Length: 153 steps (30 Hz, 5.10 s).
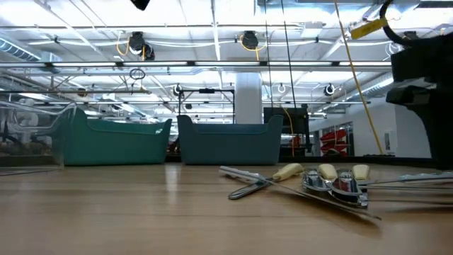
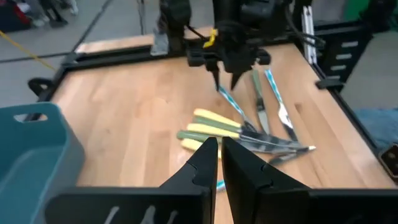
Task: Sort silverware by color (type)
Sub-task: Put the top right blue table knife into the blue bin
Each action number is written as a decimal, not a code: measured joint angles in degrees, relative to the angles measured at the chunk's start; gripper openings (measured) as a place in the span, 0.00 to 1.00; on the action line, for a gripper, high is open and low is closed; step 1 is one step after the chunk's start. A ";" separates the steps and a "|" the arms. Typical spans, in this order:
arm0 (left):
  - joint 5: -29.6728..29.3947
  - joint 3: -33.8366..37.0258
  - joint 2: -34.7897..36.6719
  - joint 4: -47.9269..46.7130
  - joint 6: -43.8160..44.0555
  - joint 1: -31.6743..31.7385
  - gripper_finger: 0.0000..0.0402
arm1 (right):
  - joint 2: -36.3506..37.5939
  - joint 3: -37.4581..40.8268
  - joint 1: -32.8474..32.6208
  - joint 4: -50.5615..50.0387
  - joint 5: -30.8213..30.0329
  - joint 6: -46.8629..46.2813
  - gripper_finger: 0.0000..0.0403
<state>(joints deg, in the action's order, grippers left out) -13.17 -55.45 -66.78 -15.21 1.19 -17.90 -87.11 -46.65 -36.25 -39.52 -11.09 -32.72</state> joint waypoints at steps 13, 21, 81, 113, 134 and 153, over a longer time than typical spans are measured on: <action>-4.70 0.60 -5.22 -2.17 5.38 -5.02 0.08 | -0.63 5.13 3.36 7.75 4.70 4.00 0.19; -5.03 0.60 -5.38 -0.95 6.42 -5.46 0.08 | 0.40 6.25 3.59 7.94 6.54 7.34 0.09; -6.56 0.65 -17.13 24.18 -7.62 -4.89 0.44 | 3.91 -7.01 5.23 8.47 -21.75 11.19 0.09; -11.58 -32.51 -48.98 -7.64 -1.98 0.84 0.68 | -7.87 -21.42 7.26 -4.21 -23.81 9.94 0.11; -11.32 -32.51 -49.53 -10.88 -0.87 2.17 0.20 | -7.84 -21.42 7.21 -3.78 -23.45 9.80 0.11; -8.21 -32.51 -49.51 -11.50 -1.14 2.40 0.07 | -7.71 -21.42 6.26 -3.93 -23.41 10.07 0.24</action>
<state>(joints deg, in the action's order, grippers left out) -21.38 -87.96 -116.29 -26.71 0.05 -15.49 -94.82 -68.07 -29.99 -43.45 -34.50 -22.65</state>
